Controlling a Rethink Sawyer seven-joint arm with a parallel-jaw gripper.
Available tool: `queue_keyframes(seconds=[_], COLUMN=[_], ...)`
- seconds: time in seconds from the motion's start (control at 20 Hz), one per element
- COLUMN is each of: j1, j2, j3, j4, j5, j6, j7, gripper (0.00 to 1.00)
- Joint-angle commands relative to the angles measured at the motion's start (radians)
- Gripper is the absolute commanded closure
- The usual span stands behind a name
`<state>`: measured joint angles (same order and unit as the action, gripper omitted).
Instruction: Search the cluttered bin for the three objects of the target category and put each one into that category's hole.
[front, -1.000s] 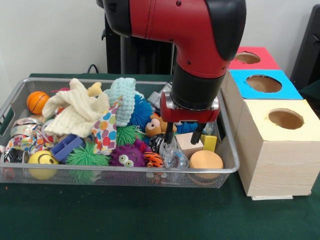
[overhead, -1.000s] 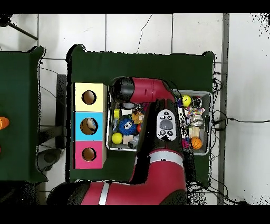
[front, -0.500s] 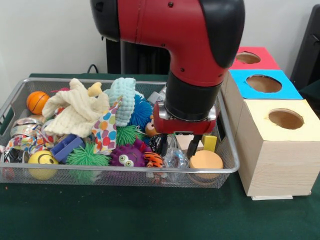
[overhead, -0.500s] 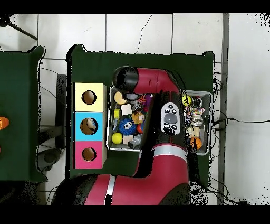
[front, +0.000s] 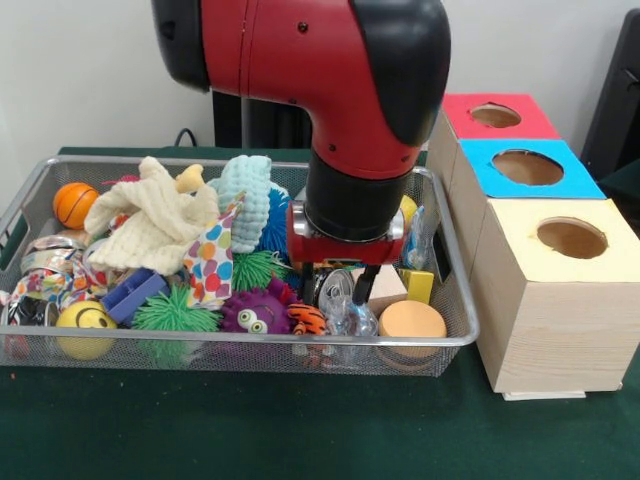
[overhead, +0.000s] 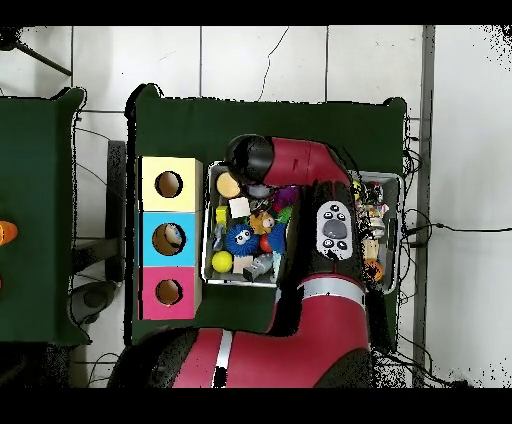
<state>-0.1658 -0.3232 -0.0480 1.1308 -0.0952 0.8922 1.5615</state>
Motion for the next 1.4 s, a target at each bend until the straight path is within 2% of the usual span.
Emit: queue_keyframes(seconds=[0.05,0.3,0.4,0.5,0.8,1.05,1.2,1.25,1.4], j1=[0.019,0.060,0.065,0.058,0.025,0.021,0.019,0.014,0.013], j2=[-0.059,-0.062,-0.066,-0.057,-0.005,-0.011,-0.025,-0.009,-0.008], j3=[0.069,0.083,0.077,0.078,0.092,0.091,0.089,0.087,0.086], j4=[0.178,0.118,0.128,0.132,0.058,0.063,0.091,0.067,0.071], j5=[0.028,0.013,0.016,0.023,0.010,0.009,0.008,0.007,0.006], j6=[-0.012,-0.014,-0.006,-0.009,0.008,0.015,0.003,0.014,0.000], j7=[0.121,0.097,0.108,0.109,0.042,0.039,0.041,0.041,0.047], gripper=[0.00,0.00,0.00,0.00,0.00,0.00,0.00,0.00,0.00])
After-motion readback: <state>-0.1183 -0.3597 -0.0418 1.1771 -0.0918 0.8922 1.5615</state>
